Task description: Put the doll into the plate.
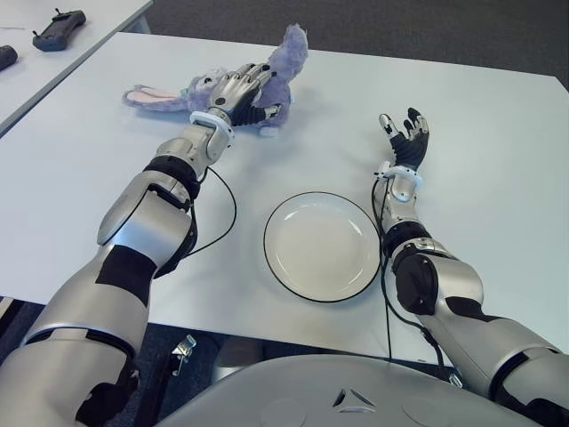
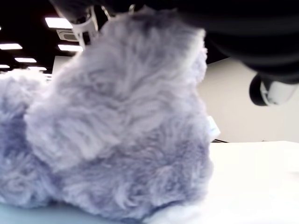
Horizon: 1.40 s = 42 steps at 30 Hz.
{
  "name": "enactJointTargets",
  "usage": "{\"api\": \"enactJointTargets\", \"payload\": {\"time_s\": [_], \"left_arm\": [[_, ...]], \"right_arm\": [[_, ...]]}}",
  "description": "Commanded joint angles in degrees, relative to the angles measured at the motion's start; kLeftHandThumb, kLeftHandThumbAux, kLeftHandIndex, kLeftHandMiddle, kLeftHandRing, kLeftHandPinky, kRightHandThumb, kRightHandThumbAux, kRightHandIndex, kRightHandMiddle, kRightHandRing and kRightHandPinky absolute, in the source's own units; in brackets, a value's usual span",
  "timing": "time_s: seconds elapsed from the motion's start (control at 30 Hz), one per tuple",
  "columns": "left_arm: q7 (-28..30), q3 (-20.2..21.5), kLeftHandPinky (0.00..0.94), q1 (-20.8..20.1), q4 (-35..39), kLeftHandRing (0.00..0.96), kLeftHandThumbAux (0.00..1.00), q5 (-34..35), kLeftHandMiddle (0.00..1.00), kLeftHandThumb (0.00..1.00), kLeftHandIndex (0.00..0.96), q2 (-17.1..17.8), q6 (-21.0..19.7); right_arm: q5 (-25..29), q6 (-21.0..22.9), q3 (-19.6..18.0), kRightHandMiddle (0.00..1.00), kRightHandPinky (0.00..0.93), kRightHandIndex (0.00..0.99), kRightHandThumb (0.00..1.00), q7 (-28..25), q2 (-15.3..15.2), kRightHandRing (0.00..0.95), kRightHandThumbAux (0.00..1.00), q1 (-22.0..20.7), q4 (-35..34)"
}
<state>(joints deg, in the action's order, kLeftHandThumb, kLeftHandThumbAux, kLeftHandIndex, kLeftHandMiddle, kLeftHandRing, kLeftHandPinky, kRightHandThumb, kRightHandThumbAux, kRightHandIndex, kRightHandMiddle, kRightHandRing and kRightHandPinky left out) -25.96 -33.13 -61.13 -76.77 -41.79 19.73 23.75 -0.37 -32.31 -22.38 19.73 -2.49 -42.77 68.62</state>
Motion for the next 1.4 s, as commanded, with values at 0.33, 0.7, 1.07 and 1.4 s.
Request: {"api": "enactJointTargets", "payload": {"time_s": [0.33,0.7,1.07,1.4], "left_arm": [[-2.7,-1.4,0.142,4.7,-1.5,0.043,0.237,-2.3,0.000,0.383,0.000,2.3,-1.5],[-3.1,-1.3,0.111,5.2,-1.6,0.036,0.230,-2.1,0.000,0.387,0.000,3.2,-1.6],[-3.0,-0.8,0.147,5.7,-1.7,0.057,0.234,-1.7,0.009,0.406,0.000,3.4,-2.1],[-2.2,-0.3,0.205,6.0,-1.8,0.085,0.250,-1.1,0.025,0.421,0.000,2.8,-2.4]], "right_arm": [[0.4,8.1,-0.3,0.127,0.092,0.187,0.024,0.6,3.4,0.087,0.751,16.9,9.3],[0.8,8.4,-0.4,0.125,0.094,0.192,0.043,0.6,3.5,0.081,0.751,16.8,9.3],[0.9,8.2,-0.2,0.124,0.094,0.201,0.041,0.6,3.2,0.081,0.763,17.0,9.3],[1.1,8.1,-0.2,0.119,0.080,0.188,0.027,0.4,3.2,0.076,0.754,17.0,9.3]]}}
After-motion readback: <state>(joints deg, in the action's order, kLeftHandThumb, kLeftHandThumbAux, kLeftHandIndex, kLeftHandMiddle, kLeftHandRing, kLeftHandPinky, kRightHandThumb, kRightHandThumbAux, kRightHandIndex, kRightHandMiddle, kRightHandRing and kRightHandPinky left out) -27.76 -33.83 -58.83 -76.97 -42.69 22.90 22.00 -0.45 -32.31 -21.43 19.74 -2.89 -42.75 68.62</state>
